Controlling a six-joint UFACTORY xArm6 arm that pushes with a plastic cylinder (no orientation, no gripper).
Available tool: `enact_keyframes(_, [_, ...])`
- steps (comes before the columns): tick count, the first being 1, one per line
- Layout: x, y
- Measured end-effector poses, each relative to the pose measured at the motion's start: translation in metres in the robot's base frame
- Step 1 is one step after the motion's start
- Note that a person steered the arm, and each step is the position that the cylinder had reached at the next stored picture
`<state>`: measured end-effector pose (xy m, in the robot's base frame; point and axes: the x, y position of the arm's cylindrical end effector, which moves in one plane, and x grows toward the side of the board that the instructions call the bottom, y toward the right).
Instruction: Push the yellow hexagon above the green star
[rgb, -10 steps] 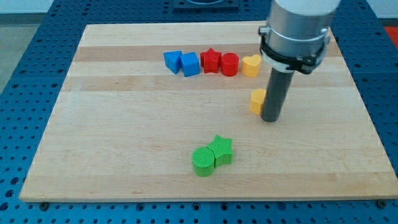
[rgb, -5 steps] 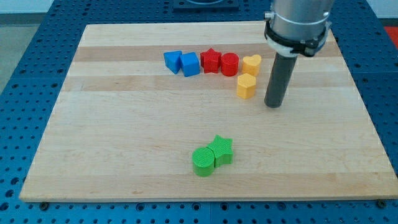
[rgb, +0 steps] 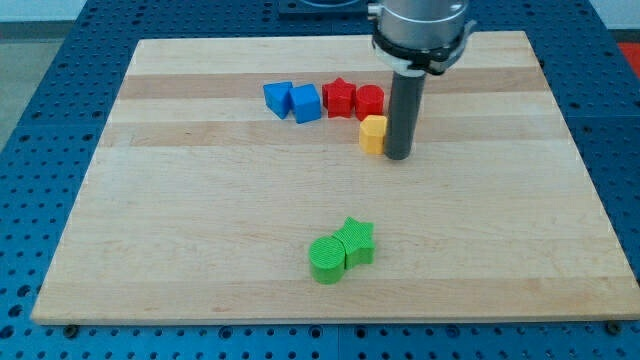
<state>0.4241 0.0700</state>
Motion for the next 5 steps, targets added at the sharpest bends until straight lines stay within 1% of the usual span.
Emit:
enact_keyframes(2, [0.000,-0.034])
enact_keyframes(4, [-0.008,-0.042])
enact_keyframes(5, [0.014,-0.043])
